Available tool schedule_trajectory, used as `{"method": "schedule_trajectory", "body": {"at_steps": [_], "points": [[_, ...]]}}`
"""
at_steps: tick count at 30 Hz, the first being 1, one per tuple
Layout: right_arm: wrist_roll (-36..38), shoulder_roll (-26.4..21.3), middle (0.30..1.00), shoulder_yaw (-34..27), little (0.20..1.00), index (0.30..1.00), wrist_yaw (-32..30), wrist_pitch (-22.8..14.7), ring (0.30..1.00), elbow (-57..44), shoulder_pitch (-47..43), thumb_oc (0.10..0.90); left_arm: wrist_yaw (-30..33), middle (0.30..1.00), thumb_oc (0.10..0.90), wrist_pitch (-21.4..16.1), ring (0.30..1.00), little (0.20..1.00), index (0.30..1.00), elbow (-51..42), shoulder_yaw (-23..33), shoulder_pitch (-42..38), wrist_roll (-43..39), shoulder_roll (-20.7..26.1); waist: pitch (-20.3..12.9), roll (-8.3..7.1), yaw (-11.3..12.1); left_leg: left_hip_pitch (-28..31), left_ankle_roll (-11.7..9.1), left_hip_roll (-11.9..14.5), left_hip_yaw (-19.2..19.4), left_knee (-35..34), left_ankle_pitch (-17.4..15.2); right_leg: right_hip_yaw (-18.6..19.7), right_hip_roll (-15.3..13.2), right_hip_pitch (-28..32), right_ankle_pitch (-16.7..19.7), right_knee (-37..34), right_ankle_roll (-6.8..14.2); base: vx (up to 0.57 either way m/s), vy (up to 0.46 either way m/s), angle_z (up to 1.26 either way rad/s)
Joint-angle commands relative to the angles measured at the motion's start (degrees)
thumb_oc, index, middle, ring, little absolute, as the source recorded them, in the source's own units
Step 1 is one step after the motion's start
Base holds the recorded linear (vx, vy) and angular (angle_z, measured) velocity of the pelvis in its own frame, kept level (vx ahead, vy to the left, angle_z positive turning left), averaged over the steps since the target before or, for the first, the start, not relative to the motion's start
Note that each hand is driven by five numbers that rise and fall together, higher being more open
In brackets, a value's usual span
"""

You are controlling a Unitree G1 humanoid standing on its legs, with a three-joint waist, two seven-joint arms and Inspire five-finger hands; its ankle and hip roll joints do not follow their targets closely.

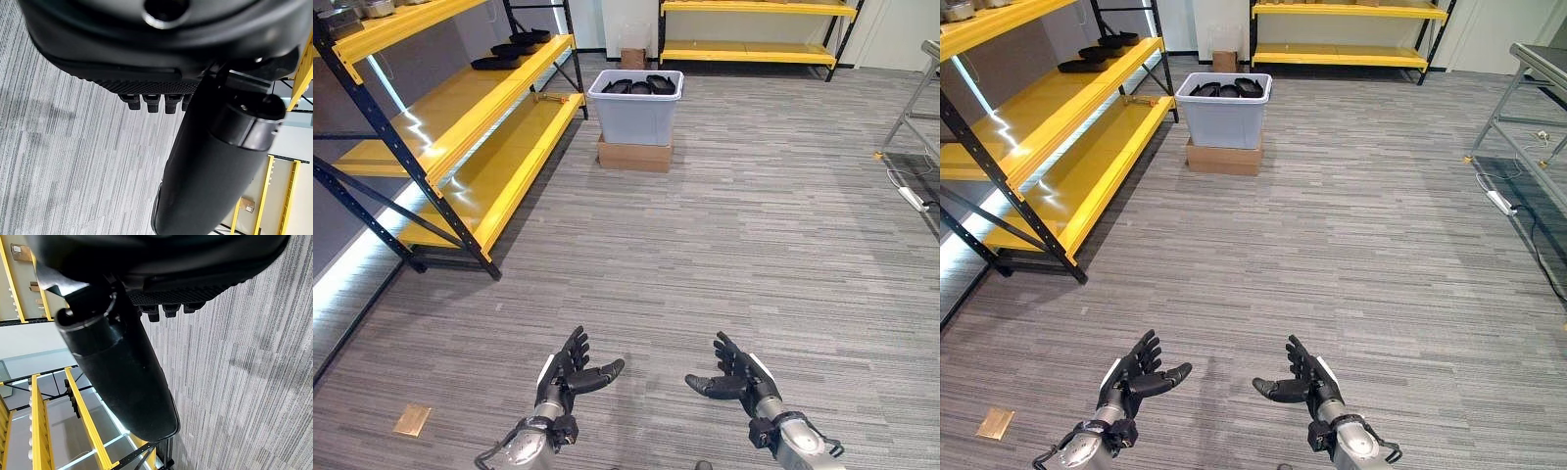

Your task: Move parts from the plastic box to the shelf.

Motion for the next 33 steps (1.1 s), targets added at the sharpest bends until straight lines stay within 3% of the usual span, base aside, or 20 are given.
{"method": "schedule_trajectory", "body": {"at_steps": [1,19,24,30,33], "points": [[0.6,0.1,1.000,-0.7,1.000,1.000,1.0,-4.1,1.000,-2.7,-3.7,0.900,-1.1,1.000,0.900,-4.1,1.000,1.000,1.000,-1.7,1.9,-5.0,-0.9,1.3,-2.2,-1.80,0.6,0.1,-3.4,3.5,-2.2,0.4,-2.0,-0.7,-4.2,3.7,-6.7,1.0,3.5,0.00,0.000,0.00],[1.1,0.3,1.000,-0.6,1.000,1.000,1.0,-4.2,1.000,-2.6,-3.7,0.900,-1.3,1.000,0.900,-4.1,1.000,1.000,1.000,-1.8,1.7,-5.4,-1.1,1.4,-2.0,-2.36,0.9,-0.1,-3.3,3.6,-2.4,0.5,-2.0,-0.8,-4.0,3.5,-6.5,0.7,3.6,0.00,0.001,0.01],[1.7,0.2,1.000,0.0,1.000,1.000,1.1,-4.4,1.000,-1.9,-5.9,0.900,-1.5,1.000,0.900,-4.5,1.000,1.000,1.000,-2.2,1.8,-6.1,-2.3,2.2,-0.7,-3.04,1.6,-3.6,-2.6,2.7,-3.3,5.3,-3.8,-0.6,-5.2,2.3,-5.8,1.1,4.2,-0.03,0.047,-0.01],[1.8,0.3,1.000,-0.8,1.000,1.000,1.0,-4.2,1.000,-2.1,-6.0,0.900,-1.6,1.000,0.900,-4.4,1.000,1.000,1.000,-3.5,0.9,-6.6,-2.1,3.0,0.1,-2.61,1.8,-5.7,0.0,-0.2,-4.1,7.4,-5.7,-0.2,-8.4,-1.2,-5.9,8.7,5.6,0.00,0.163,0.03],[1.8,1.4,1.000,-0.8,1.000,1.000,1.2,-3.9,1.000,-2.6,-5.0,0.900,-1.3,1.000,0.900,-4.3,1.000,1.000,1.000,-4.0,0.7,-7.1,-1.2,3.3,1.7,-1.82,0.9,-5.5,2.7,-3.2,-4.8,8.2,-6.9,2.4,-11.1,-8.2,-1.9,22.5,5.8,-0.01,0.303,0.07]]}}
